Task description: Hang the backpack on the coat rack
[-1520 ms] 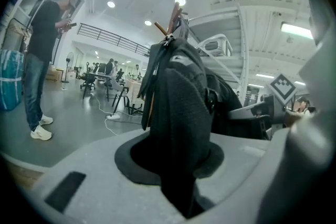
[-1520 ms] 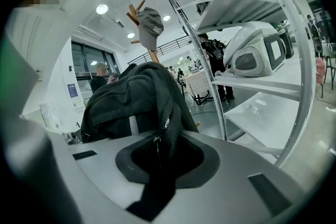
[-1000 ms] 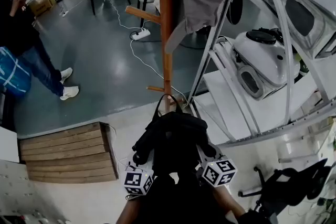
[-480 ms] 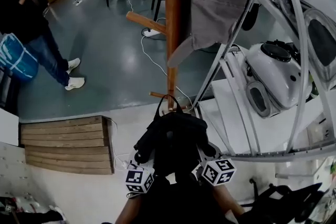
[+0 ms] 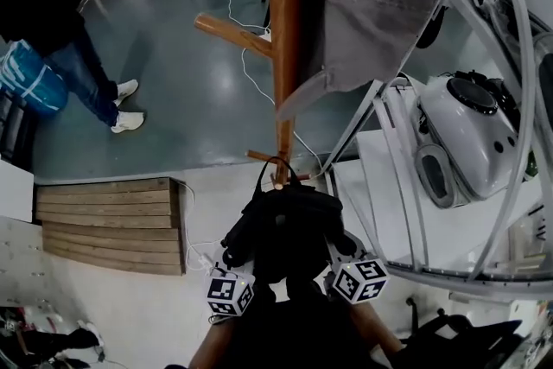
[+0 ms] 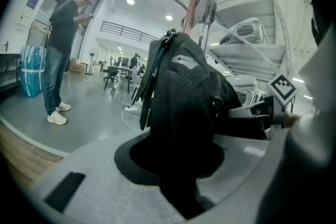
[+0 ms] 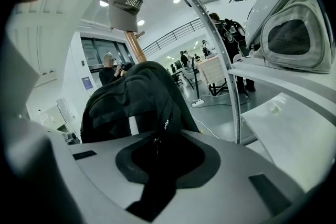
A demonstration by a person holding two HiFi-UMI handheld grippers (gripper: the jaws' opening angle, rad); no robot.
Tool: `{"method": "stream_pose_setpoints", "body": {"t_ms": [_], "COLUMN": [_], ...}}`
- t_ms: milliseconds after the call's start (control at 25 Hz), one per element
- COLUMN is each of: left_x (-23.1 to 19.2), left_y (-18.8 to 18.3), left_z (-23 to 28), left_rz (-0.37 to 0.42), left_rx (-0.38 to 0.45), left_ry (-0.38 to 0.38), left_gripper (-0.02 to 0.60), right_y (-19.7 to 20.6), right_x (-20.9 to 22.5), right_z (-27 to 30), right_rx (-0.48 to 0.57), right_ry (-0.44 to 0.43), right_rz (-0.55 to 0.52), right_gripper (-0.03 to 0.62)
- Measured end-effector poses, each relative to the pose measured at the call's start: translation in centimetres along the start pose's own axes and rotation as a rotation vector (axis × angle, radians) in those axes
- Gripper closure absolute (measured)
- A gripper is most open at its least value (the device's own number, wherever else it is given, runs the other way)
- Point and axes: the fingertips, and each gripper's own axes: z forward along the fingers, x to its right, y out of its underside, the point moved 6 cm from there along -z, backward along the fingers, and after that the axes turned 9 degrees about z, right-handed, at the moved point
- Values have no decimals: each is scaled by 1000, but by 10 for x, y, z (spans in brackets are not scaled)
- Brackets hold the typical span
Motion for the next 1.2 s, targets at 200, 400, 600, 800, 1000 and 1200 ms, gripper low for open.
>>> {"method": "stream_pose_setpoints", "body": {"t_ms": [200, 400, 600, 800, 1000, 1200], "left_x": [-1, -4, -9, -14, -20, -25], "left_y": [4, 7, 12, 16, 21, 28], "left_z": [11, 22, 36, 54, 68, 82], "left_rz": [-14, -17, -28, -42, -54, -57], "left_rx": [-26, -37, -61, -90, -112, -132], "left_ry": [-19, -28, -32, -29, -30, -27], "left_gripper": [485, 485, 485, 484, 484, 485], "right_y": [-2, -1, -2, -3, -2, -1], "right_x": [9, 17, 27, 37, 44, 53], "right_z": [11, 23, 38, 52, 65, 78], "right_rx": [-29, -41, -58, -69, -86, -100], "right_ry": [-11, -16, -11, 1, 10, 24], "right_rz": [9, 16, 21, 31, 30, 31], "right_gripper": [542, 542, 542, 542, 542, 542]}}
